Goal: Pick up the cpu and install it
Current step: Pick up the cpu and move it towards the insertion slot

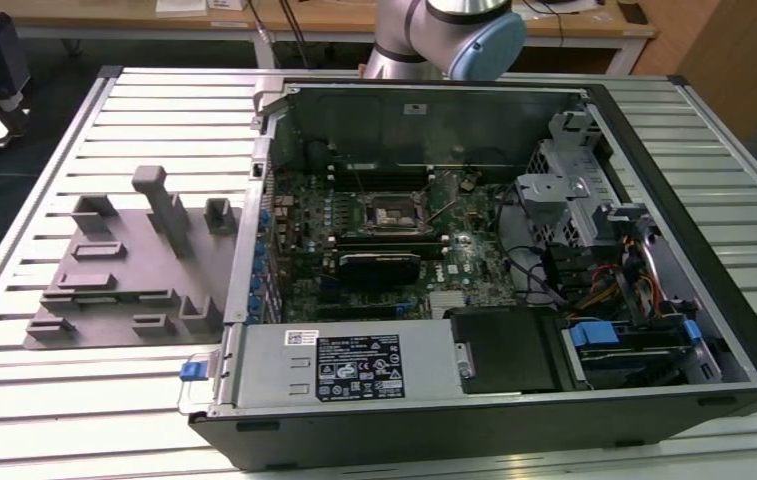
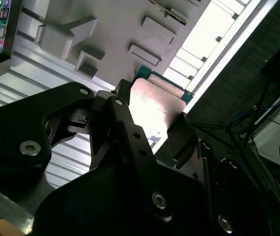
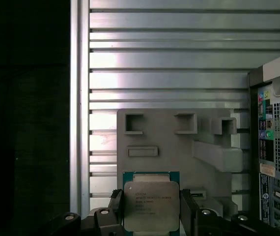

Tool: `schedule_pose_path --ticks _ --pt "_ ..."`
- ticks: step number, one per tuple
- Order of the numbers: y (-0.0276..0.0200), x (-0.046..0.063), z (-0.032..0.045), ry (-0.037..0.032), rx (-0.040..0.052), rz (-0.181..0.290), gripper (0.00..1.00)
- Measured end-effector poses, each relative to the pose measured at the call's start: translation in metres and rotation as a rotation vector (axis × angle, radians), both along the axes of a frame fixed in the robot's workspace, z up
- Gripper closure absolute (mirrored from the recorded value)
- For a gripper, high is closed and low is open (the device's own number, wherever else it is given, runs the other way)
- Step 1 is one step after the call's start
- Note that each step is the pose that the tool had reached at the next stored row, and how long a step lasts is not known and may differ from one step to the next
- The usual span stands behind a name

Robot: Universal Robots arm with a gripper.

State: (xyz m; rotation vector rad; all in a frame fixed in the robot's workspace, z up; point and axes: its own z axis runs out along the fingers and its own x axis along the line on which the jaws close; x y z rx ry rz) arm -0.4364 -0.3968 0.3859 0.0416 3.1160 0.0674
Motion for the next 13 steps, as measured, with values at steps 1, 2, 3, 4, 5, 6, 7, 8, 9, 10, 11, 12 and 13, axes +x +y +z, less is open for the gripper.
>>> schedule_pose_path --ticks 1,2,3,4,5,6,7,8,9,10,11,12,13 --pt "0.0000 0.000 0.0001 0.0001 -0.0001 0.000 0.46" --pt "0.0000 0.000 0.0002 0.0002 -0.0001 0.000 0.46" --pt "0.0001 0.001 0.0003 0.0004 -0.0003 0.000 0.46" --pt "0.0000 0.002 0.0003 0.0004 -0.0002 0.000 0.46" --pt "0.0000 0.003 0.0001 0.0002 -0.0001 0.000 0.46" --pt "0.0000 0.004 0.0001 0.0001 -0.0001 0.000 0.46" --pt "0.0000 0.005 0.0001 0.0001 -0.0001 0.000 0.46" --pt "0.0000 0.006 0.0002 0.0003 -0.0002 0.000 0.46" --pt "0.0000 0.007 0.0001 0.0002 -0.0001 0.000 0.46" --pt "0.0000 0.009 0.0002 0.0002 -0.0002 0.000 0.46" --pt "0.0000 0.010 0.0002 0.0002 -0.0001 0.000 0.46" --pt "0.0000 0.012 0.0001 0.0001 -0.0001 0.000 0.46" --pt "0.0000 0.013 0.0001 0.0001 -0.0001 0.000 0.46"
